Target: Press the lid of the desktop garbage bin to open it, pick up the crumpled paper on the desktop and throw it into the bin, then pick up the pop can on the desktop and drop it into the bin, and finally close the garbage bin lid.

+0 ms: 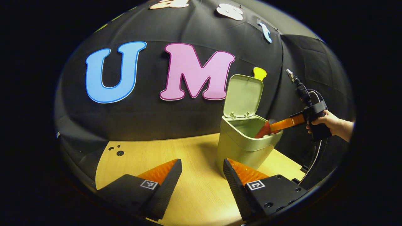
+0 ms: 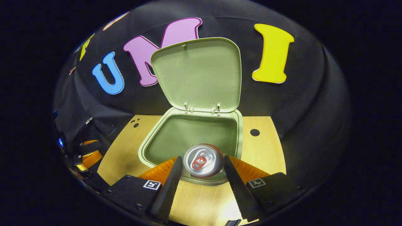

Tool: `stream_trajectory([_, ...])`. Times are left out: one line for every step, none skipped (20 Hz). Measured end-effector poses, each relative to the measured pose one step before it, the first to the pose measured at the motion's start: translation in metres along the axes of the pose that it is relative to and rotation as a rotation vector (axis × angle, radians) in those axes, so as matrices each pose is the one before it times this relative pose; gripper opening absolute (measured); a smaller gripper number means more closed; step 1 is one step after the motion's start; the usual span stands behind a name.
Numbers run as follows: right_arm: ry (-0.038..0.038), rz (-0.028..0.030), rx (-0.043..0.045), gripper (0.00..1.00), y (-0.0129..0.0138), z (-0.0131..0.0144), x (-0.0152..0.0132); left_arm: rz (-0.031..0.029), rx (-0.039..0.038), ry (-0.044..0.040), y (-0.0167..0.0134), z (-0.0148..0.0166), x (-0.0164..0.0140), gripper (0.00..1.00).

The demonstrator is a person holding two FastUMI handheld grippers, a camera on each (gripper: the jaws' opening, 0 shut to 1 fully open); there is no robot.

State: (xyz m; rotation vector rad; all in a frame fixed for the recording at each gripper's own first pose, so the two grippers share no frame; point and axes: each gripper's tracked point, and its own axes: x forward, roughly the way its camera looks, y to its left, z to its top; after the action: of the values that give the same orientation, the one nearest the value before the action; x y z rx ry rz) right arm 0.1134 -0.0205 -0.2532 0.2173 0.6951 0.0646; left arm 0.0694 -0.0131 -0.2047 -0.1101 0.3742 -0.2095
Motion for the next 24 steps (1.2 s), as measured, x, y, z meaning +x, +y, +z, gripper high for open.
stream_trajectory([-0.00189,-0.00525,-0.00576,0.86,-0.00036,0.00012,-0.00046,0.00046,0.00101,0.00135,-0.00110,-0.00439,-0.00482,0.87])
stream_trajectory([-0.00665,-0.00220,-0.00283,0.86,-0.00015,0.00153,-0.00141,0.00115,0.00113,-0.00016,0.00066,0.00012,-0.00131,0.87])
stream_trajectory([-0.01127,0.00488,0.00376,0.86,0.00159,0.00282,-0.00160,0.00046,0.00110,-0.00078,-0.00037,-0.00025,-0.00087,0.87])
stream_trajectory([-0.01421,0.00698,0.00711,0.87,0.00232,0.00424,-0.00296,0.00058,0.00039,-0.00035,-0.00008,0.00058,-0.00072,0.87])
stream_trajectory([-0.01545,0.00226,0.00602,0.89,0.00155,0.00393,-0.00265,-0.00035,-0.00026,-0.00011,-0.00046,-0.00070,-0.00030,0.87])
stream_trajectory([-0.01853,0.00183,0.00046,0.90,0.00125,0.00635,-0.00152,-0.00019,-0.00014,0.00119,-0.00025,0.00012,0.00002,0.87])
stream_trajectory([-0.01120,0.01015,-0.00900,0.92,0.00326,0.00634,-0.00394,-0.00019,-0.00025,0.00066,-0.00058,-0.00071,-0.00160,0.87])
stream_trajectory([-0.00473,0.01144,-0.01403,0.92,0.00348,0.00397,-0.00264,-0.00114,-0.00069,-0.00084,-0.00090,0.00079,-0.00106,0.87])
stream_trajectory([-0.01286,0.00472,-0.01733,0.94,0.00256,0.00752,-0.00377,-0.00088,-0.00015,-0.00053,-0.00098,-0.00041,-0.00011,0.87])
stream_trajectory([-0.03127,-0.00371,-0.02139,0.96,0.00024,0.01147,-0.00195,0.00052,0.00029,-0.00010,-0.00082,0.00061,-0.00004,0.87])
stream_trajectory([-0.03315,-0.00760,-0.02186,0.95,-0.00080,0.01304,-0.00320,0.00074,0.00039,-0.00025,-0.00052,-0.00090,-0.00071,0.87])
stream_trajectory([-0.03401,-0.00695,-0.01891,0.95,0.00128,0.01487,-0.00293,0.00047,0.00010,-0.00071,-0.00082,0.00031,-0.00041,0.87])
stream_trajectory([-0.03310,-0.00389,-0.01183,0.87,0.00007,0.01416,-0.00098,-0.00173,-0.00110,-0.00226,-0.00116,0.00034,-0.00005,0.87])
stream_trajectory([-0.02519,0.00014,-0.00439,0.95,0.00025,0.01135,-0.00010,0.00063,-0.00146,0.00010,-0.00065,-0.00011,-0.00134,0.87])
stream_trajectory([-0.01802,-0.00152,0.00377,0.95,-0.00098,0.01039,0.00150,0.00176,-0.00065,-0.00042,0.00018,-0.00082,-0.00084,0.87])
stream_trajectory([-0.01565,-0.00025,0.00939,0.95,-0.00098,0.01045,0.00137,0.00244,-0.00147,-0.00150,-0.00009,0.00062,-0.00184,0.87])
stream_trajectory([-0.01850,-0.00256,0.01376,0.95,-0.00114,0.01057,0.00289,0.00093,-0.00261,-0.00157,-0.00088,-0.00079,-0.00077,0.87])
stream_trajectory([-0.01891,-0.00394,0.01278,0.96,-0.00126,0.01021,0.00059,0.00253,-0.00248,-0.00127,0.00030,-0.00022,-0.00204,0.87])
stream_trajectory([-0.01783,0.00029,0.00708,0.98,0.00049,0.00943,0.00169,0.00210,-0.00218,-0.00004,0.00014,-0.00099,-0.00099,0.87])
stream_trajectory([-0.02286,-0.00523,-0.00317,0.98,-0.00101,0.00930,0.00385,0.00352,-0.00237,0.00089,0.00023,-0.00074,-0.00106,0.87])
stream_trajectory([-0.02141,-0.00509,-0.00946,0.98,-0.00051,0.00963,0.00292,0.00374,-0.00273,0.00187,0.00058,-0.00195,-0.00102,0.87])
stream_trajectory([-0.01943,-0.00667,-0.01022,0.98,-0.00041,0.00838,0.00413,0.00337,-0.00401,0.00103,0.00072,-0.00107,-0.00197,0.87])
stream_trajectory([-0.01650,-0.00249,-0.00706,0.98,0.00027,0.00820,0.00443,0.00338,-0.00590,0.00156,0.00058,-0.00208,-0.00098,0.87])
stream_trajectory([-0.01654,-0.00091,-0.00407,0.98,0.00090,0.00725,0.00427,0.00269,-0.00645,0.00184,0.00044,-0.00152,-0.00196,0.87])
